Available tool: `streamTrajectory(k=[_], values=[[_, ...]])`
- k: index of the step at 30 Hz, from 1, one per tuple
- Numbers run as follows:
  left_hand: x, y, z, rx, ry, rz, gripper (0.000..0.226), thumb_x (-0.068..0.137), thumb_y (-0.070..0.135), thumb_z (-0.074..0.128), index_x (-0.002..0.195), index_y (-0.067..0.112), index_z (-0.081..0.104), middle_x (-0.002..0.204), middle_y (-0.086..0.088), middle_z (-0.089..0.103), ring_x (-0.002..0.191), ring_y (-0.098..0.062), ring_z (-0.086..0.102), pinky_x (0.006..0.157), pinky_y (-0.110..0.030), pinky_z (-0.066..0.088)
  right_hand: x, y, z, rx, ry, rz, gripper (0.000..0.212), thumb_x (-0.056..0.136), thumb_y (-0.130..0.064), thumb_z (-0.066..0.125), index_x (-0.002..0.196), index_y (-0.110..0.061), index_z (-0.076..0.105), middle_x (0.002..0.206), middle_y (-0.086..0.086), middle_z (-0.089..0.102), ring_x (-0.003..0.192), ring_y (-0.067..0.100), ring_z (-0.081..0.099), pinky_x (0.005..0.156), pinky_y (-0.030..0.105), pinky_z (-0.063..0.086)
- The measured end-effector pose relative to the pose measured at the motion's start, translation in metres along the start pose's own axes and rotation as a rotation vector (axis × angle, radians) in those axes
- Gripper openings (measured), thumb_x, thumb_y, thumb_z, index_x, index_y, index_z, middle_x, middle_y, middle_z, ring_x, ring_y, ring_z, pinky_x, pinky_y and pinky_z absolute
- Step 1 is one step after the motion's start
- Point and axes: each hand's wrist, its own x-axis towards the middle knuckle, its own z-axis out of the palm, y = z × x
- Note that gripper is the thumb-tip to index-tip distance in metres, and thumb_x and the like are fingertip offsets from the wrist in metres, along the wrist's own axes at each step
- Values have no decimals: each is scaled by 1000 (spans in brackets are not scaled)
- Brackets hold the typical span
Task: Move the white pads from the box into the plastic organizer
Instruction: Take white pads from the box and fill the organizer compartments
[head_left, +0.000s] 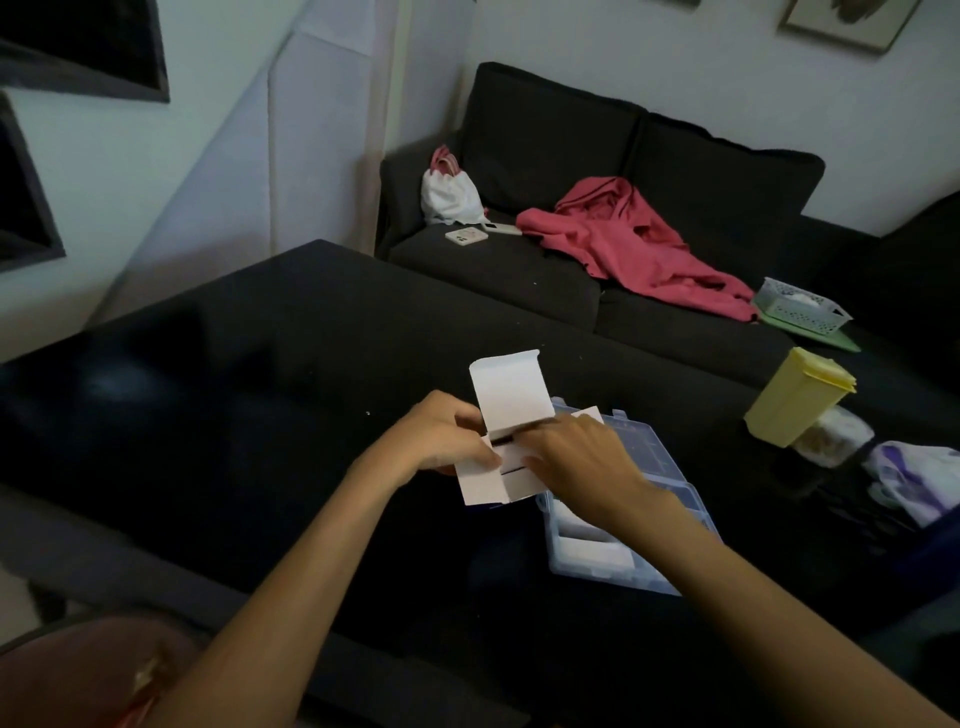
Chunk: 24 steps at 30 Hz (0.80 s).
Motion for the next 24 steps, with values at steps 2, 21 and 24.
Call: streamTrajectory(k=[2,21,24], values=[[0,-1,0,-11,-7,16,36,81,10,69,116,17,61,104,2,56,95,-15,56,71,-24,50,4,-2,5,-17,-38,-3,42,90,-25,59,130,-21,49,130,4,55,112,21,58,97,33,44],[1,-1,5,-99,42,14,51,85,13,66,133,17,49,126,-5,55,101,-18,56,66,-24,52,1,6,3,46,66,-17,28,93,-27,55,118,-22,64,124,1,59,109,17,54,92,25,43],[4,-5,4,-113,158,-9,52,84,18,68,131,19,47,127,-6,52,107,-21,56,67,-27,55,9,9,-6,-57,130,-112,31,92,-24,56,122,-19,59,122,2,59,107,17,48,89,27,37]])
